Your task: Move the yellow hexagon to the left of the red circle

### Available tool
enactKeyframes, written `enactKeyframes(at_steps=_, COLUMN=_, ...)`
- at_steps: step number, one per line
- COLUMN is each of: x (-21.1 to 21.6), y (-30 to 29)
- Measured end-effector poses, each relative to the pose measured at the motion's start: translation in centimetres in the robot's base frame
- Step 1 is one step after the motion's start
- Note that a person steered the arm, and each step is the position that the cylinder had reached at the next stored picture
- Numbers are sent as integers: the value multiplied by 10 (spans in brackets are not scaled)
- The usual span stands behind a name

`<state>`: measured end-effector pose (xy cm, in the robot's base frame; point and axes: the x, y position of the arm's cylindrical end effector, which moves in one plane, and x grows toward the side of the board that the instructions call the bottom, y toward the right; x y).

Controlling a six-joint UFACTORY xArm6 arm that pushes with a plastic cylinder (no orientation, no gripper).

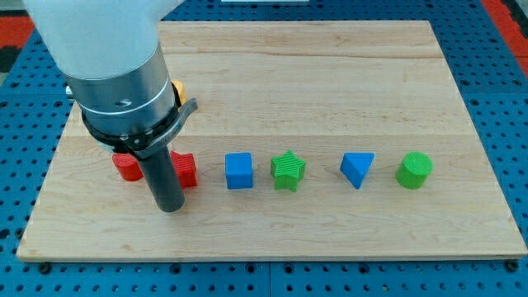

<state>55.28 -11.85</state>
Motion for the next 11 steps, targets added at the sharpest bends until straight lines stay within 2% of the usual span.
enactKeyframes(at_steps=3, x=-17, y=0)
enactKeyframes(at_steps=4, x=22, y=-3)
enactKeyframes(at_steps=5, x=9, y=-81)
enactKeyframes(at_steps=8, x=-31, y=-81)
enactKeyframes(at_steps=10, x=-44, y=-119)
enactKeyframes(at_steps=11, x=-99, y=-155)
